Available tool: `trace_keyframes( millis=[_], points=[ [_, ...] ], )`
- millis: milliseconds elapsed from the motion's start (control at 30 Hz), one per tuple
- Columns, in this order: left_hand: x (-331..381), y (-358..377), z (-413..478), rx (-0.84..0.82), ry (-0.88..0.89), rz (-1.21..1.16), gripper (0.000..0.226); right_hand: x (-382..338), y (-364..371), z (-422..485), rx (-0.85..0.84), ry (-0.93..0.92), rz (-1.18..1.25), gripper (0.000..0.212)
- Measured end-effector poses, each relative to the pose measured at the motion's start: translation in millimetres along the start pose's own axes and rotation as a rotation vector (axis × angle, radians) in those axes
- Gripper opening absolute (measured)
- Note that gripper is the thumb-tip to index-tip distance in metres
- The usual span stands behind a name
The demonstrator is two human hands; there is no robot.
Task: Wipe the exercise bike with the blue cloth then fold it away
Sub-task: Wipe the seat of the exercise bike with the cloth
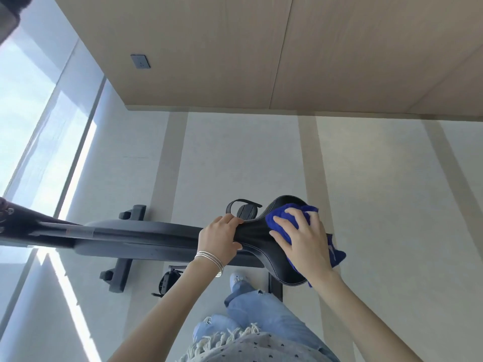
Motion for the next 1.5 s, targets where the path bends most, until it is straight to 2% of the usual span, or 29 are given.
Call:
trace_keyframes(
  millis=[167, 300, 433, 567, 700, 833, 1033, 1200, 1367, 1500],
  points=[
    [-0.8, 0.4, 0.2, 0.003, 0.002, -0.005, 0.052, 0.5, 3.3, 10.3, 0.047, -0.025, -0.016, 0.02],
    [-0.5, -1.3, 0.7, 0.007, 0.0, -0.021, 0.053, 4.5, 12.3, 56.8, -0.079, 0.056, -0.012, 0.017],
    [0.1, -1.6, -0.1, 0.013, -0.018, -0.028, 0.053, 0.1, 24.9, 82.3, -0.247, 0.106, -0.038, 0.026],
    [-1.8, -1.0, -1.6, 0.026, -0.027, -0.046, 0.052, -9.6, 5.4, 51.1, -0.102, 0.014, -0.058, 0.019],
    [-2.6, -0.3, -1.6, 0.03, -0.027, -0.055, 0.053, -6.8, -7.9, -9.5, 0.061, -0.101, 0.048, 0.015],
    [-3.8, 1.2, -1.9, 0.044, -0.02, -0.057, 0.052, 6.5, -5.8, -30.8, 0.022, -0.107, 0.101, 0.015],
    [-2.2, -1.5, 0.7, 0.04, -0.009, -0.046, 0.053, 3.2, -2.2, 27.4, 0.009, -0.062, 0.063, 0.013],
    [-2.8, -0.6, -1.6, 0.055, 0.014, -0.076, 0.052, -0.1, 16.0, 74.2, -0.194, 0.06, 0.021, 0.023],
    [-9.5, -1.4, -9.7, 0.044, 0.103, -0.058, 0.054, -17.5, -1.3, 39.6, -0.107, -0.085, 0.054, 0.021],
    [-32.3, -6.7, -21.3, 0.074, 0.067, -0.018, 0.057, -23.2, -17.9, -11.5, -0.026, -0.251, 0.132, 0.023]
  ],
)
Point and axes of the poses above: each hand's wrist, its own z-axis towards the middle knuckle, its own y-axis out of the palm, x = y × z, the point moved 6 cm from there along z, towards the middle knuckle, and after that the axes turned 15 degrees about -z, right-handed, at the moved point
